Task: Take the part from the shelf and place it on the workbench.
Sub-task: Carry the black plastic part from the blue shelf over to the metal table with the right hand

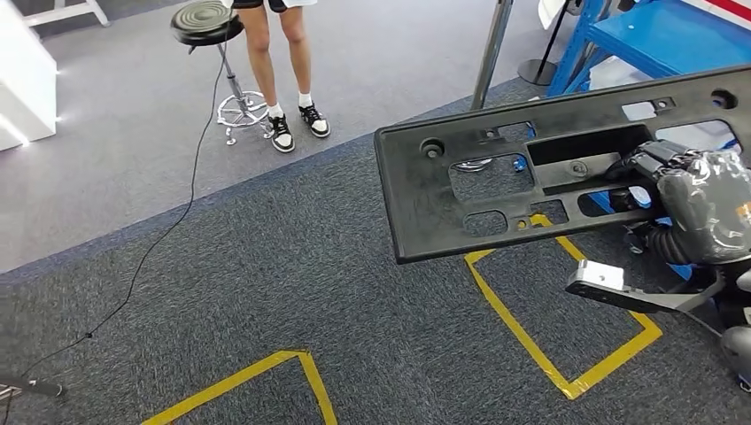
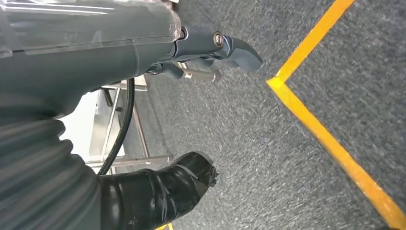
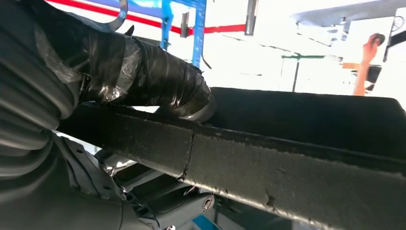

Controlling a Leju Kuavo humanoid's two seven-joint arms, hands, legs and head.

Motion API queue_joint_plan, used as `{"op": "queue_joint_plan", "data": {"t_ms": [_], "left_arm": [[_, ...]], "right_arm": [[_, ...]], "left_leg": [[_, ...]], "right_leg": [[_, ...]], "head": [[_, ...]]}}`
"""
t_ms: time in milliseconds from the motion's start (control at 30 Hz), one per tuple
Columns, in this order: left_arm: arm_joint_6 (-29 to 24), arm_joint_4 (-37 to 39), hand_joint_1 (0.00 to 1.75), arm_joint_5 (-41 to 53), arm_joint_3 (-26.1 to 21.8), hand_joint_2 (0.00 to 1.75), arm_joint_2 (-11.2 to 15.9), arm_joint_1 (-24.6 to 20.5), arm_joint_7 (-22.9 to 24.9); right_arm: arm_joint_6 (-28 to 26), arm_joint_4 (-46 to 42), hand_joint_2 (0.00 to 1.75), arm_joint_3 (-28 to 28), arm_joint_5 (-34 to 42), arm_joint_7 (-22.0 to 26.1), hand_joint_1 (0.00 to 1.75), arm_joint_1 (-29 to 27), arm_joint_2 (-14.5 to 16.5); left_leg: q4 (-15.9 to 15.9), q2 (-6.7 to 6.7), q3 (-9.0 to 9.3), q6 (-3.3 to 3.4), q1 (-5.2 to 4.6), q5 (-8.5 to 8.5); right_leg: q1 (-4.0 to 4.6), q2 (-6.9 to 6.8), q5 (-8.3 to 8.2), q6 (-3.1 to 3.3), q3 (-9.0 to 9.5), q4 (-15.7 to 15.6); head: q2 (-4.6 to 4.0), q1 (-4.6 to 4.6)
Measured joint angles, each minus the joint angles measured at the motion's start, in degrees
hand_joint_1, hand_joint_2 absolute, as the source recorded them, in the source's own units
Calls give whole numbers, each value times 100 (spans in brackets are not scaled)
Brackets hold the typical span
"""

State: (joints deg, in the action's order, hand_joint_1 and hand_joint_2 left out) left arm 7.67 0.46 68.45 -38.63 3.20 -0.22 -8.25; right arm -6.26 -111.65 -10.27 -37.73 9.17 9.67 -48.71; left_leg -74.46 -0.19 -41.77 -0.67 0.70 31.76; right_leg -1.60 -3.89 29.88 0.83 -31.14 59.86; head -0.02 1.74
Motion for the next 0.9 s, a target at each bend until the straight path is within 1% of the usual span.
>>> {"op": "queue_joint_plan", "data": {"t_ms": [33,67,100,133,167,200,233,267,300,333,367,400,433,467,500,533,567,600,633,667,700,733,767,800,833,867,900], "left_arm": [[28,-15,0,58,41,175,-11,1,37],[67,-42,0,120,85,175,-19,5,70],[109,-81,0,181,132,175,-25,9,98],[147,-127,0,230,180,175,-32,16,116],[181,-173,0,265,224,175,-37,21,126],[210,-219,0,286,261,175,-40,25,131],[231,-259,0,295,289,175,-44,28,131],[247,-298,0,295,307,175,-46,29,132],[261,-336,0,289,317,175,-54,30,134],[277,-378,0,276,325,175,-63,28,137],[294,-423,0,260,330,175,-73,21,142],[314,-466,0,242,334,175,-85,12,148],[333,-508,0,218,337,175,-93,-1,154],[349,-539,0,195,337,175,-104,-13,161],[364,-570,0,168,337,175,-116,-18,169],[378,-596,0,143,336,175,-129,-21,178],[391,-620,0,129,335,175,-142,-22,186],[402,-640,0,121,335,175,-156,-20,193],[409,-654,0,119,335,175,-166,-21,197],[413,-668,0,119,335,175,-174,-20,201],[415,-680,0,118,334,175,-181,-15,204],[417,-688,0,118,334,175,-189,-8,207],[421,-694,0,118,334,175,-197,4,208],[424,-698,0,118,335,175,-206,19,208],[426,-700,0,117,335,175,-215,25,208],[426,-703,0,117,335,175,-218,21,209],[425,-707,0,117,334,175,-221,14,209]], "right_arm": [[-8,-89,175,133,-5,-14,175,-152,-75],[-11,-185,175,274,-15,-32,175,-314,-143],[-8,-288,175,420,-31,-52,175,-472,-201],[2,-378,175,545,-55,-68,175,-594,-241],[18,-449,175,634,-82,-78,175,-683,-262],[44,-507,175,694,-106,-84,175,-744,-281],[71,-546,175,726,-124,-86,175,-776,-301],[95,-571,175,744,-133,-87,175,-792,-319],[119,-586,175,751,-136,-85,175,-785,-334],[134,-594,175,756,-133,-78,175,-758,-343],[158,-598,175,759,-127,-71,175,-715,-349],[182,-598,175,762,-120,-63,175,-658,-352],[200,-595,175,762,-113,-56,175,-594,-353],[214,-588,175,758,-108,-51,175,-531,-354],[217,-579,175,751,-106,-45,175,-471,-353],[218,-570,175,743,-105,-40,175,-415,-353],[218,-564,175,735,-105,-36,175,-360,-353],[218,-560,175,729,-105,-35,175,-312,-353],[218,-557,175,724,-105,-34,175,-274,-353],[218,-554,175,718,-105,-34,175,-243,-357],[218,-549,175,714,-105,-34,175,-222,-360],[218,-543,175,709,-105,-33,175,-203,-363],[218,-538,175,707,-105,-32,175,-182,-366],[219,-535,175,706,-105,-31,175,-158,-367],[219,-533,175,706,-105,-30,175,-137,-367],[219,-533,175,706,-105,-29,175,-119,-369],[218,-533,175,706,-105,-28,175,-107,-370]], "left_leg": [[304,47,198,6,9,-163],[715,159,437,24,3,-304],[1085,284,651,50,-29,-403],[1346,387,784,86,-65,-451],[1479,440,836,120,-103,-447],[1516,408,824,153,-136,-456],[1553,350,804,188,-146,-473],[1610,295,815,221,-134,-498],[1665,244,832,250,-128,-530],[1719,202,863,284,-117,-565],[1753,151,883,315,-106,-595],[1763,93,879,339,-116,-612],[1764,28,869,363,-121,-624],[1754,-47,855,373,-127,-630],[1736,-130,844,378,-133,-633],[1710,-214,836,377,-136,-631],[1671,-304,829,371,-134,-622],[1622,-391,811,359,-131,-605],[1552,-474,778,341,-135,-586],[1495,-552,729,320,-136,-576],[1454,-620,673,292,-134,-578],[1432,-692,626,260,-131,-596],[1436,-764,591,228,-125,-617],[1413,-758,560,197,-122,-613],[1330,-661,512,164,-128,-561],[1140,-501,417,132,-129,-447],[843,-298,273,100,-119,-285]], "right_leg": [[-1,-74,6,-10,10,1],[0,-144,15,-24,21,0],[6,-207,21,-47,27,-2],[13,-266,21,-76,32,-9],[21,-322,15,-108,34,-20],[26,-379,2,-145,36,-39],[26,-434,-9,-183,47,-58],[16,-455,0,-215,47,-63],[2,-396,25,-239,47,-47],[-11,-240,114,-244,8,57],[-19,-37,261,-236,-89,275],[-16,163,439,-225,-236,597],[-9,302,621,-216,-424,984],[-3,361,729,-217,-589,1311],[-2,383,728,-223,-682,1479],[-7,393,615,-228,-674,1437],[-18,415,408,-232,-562,1179],[-38,502,206,-234,-400,820],[-55,626,68,-238,-253,481],[-66,730,-5,-238,-163,250],[-66,802,-4,-235,-141,154],[-55,791,6,-228,-155,138],[-62,719,-4,-204,-168,138],[-68,645,-18,-177,-162,117],[-76,567,-31,-142,-147,93],[-82,487,-42,-110,-130,71],[-68,410,-45,-89,-118,60]], "head": [[0,0],[0,-1],[0,0],[0,-2],[0,-2],[0,-3],[0,-3],[0,-4],[0,-10],[0,-10],[0,-13],[0,-15],[0,-12],[0,-13],[0,-13],[0,-12],[0,-13],[0,-14],[0,-15],[0,-15],[0,-15],[0,-15],[0,-14],[0,-13],[0,-3],[0,5],[0,14]]}}
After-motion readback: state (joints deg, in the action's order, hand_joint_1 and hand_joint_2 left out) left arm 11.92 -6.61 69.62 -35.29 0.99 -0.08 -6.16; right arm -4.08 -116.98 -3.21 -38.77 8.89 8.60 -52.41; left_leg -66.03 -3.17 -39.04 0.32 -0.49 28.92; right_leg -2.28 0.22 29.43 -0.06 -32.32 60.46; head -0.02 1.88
